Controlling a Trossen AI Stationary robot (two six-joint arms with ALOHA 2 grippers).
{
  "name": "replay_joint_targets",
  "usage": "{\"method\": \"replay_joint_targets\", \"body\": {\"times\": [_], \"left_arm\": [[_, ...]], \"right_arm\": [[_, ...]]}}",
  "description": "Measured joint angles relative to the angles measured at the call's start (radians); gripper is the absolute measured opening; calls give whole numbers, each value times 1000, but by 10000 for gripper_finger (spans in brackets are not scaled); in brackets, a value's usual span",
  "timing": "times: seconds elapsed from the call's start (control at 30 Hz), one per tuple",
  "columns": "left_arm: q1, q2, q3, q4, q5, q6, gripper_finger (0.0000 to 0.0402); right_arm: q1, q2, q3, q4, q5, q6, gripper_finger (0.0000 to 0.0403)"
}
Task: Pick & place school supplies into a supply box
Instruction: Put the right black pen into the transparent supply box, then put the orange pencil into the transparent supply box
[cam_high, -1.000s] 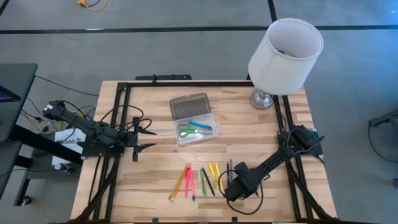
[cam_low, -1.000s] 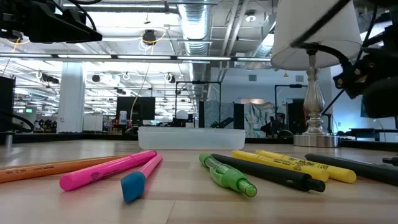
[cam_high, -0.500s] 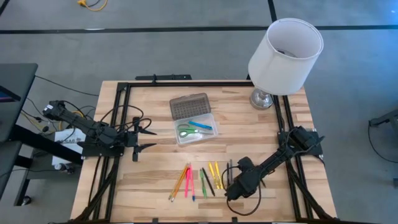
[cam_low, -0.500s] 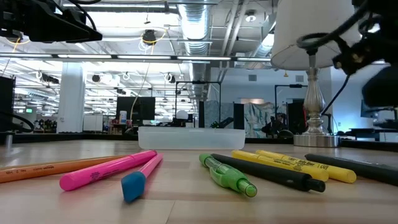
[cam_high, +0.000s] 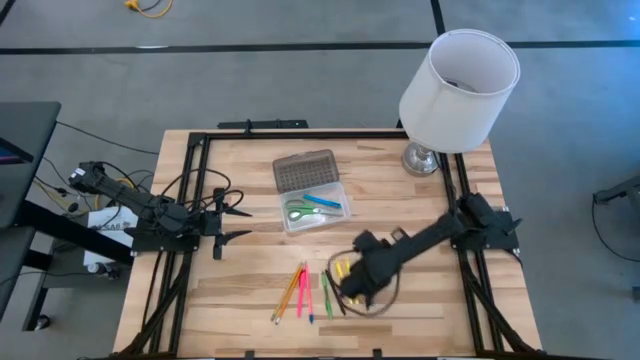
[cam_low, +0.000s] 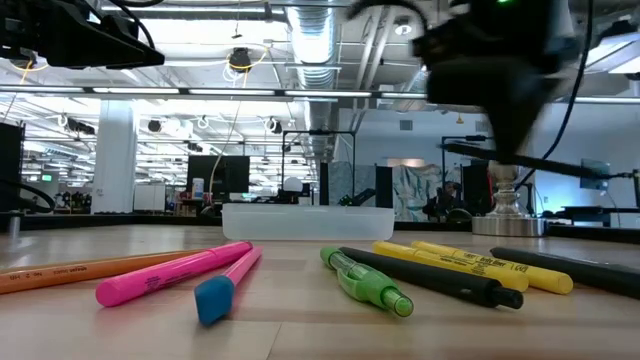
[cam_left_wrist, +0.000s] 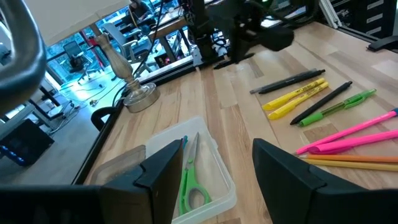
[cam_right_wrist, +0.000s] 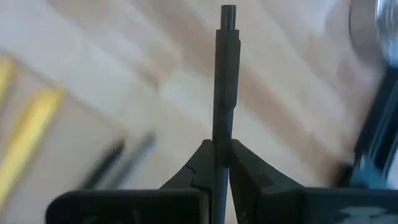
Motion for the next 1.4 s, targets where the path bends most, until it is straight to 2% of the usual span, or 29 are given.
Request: {"method": "replay_joint_targets", "body": {"times": [0.17, 0.33, 0.53, 0.73, 0.87, 1.03, 1.4], "left_arm": [[0, 0, 0, 0, 0, -1, 189], [0, 0, 0, 0, 0, -12, 189], [0, 0, 0, 0, 0, -39, 189], [0, 0, 0, -12, 0, -82, 189], [0, 9, 0, -12, 0, -114, 189], [0, 45, 0, -11, 0, -133, 189], [0, 114, 0, 29, -5, -138, 189]], "right_arm": [[-139, 0, 15, 134, 109, -303, 18], [-283, 0, 15, 364, 133, -670, 17], [-405, 0, 15, 551, 129, -972, 17], [-449, 15, 7, 726, 49, -1268, 21], [-452, 26, 8, 781, 26, -1349, 21], [-453, 32, 5, 780, 0, -1357, 24], [-453, 32, 6, 785, 1, -1355, 79]]}}
